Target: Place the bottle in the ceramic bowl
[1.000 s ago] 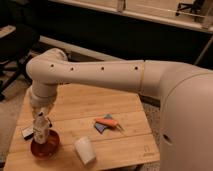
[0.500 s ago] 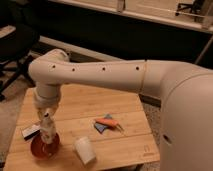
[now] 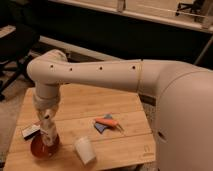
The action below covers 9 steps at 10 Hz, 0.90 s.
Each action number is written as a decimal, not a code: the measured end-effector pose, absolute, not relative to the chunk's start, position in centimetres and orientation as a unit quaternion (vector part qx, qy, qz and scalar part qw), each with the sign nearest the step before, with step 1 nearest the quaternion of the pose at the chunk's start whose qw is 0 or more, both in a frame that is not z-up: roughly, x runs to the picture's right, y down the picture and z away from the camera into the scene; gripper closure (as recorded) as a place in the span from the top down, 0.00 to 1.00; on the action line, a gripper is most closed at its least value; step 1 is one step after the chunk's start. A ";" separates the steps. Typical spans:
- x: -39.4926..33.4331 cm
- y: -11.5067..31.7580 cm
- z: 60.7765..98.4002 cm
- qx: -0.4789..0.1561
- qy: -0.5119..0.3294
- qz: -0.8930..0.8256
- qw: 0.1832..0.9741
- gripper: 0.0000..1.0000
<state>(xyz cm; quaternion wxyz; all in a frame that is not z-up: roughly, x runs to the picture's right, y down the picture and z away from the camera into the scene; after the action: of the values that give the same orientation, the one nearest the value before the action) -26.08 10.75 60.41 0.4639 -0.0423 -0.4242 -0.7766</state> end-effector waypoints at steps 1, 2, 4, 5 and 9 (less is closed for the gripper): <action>-26.2 10.9 60.5 -0.045 -0.425 -0.777 0.462 0.33; -26.4 11.0 60.5 -0.047 -0.425 -0.778 0.460 0.33; -26.2 11.4 60.8 -0.057 -0.425 -0.781 0.454 0.34; -26.1 11.6 61.0 -0.063 -0.424 -0.784 0.450 0.41; -26.2 12.0 61.4 -0.081 -0.423 -0.787 0.441 0.76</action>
<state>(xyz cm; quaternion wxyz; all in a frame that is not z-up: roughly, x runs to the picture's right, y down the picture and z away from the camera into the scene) -26.22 12.02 61.37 0.4408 -0.0813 -0.4232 -0.7874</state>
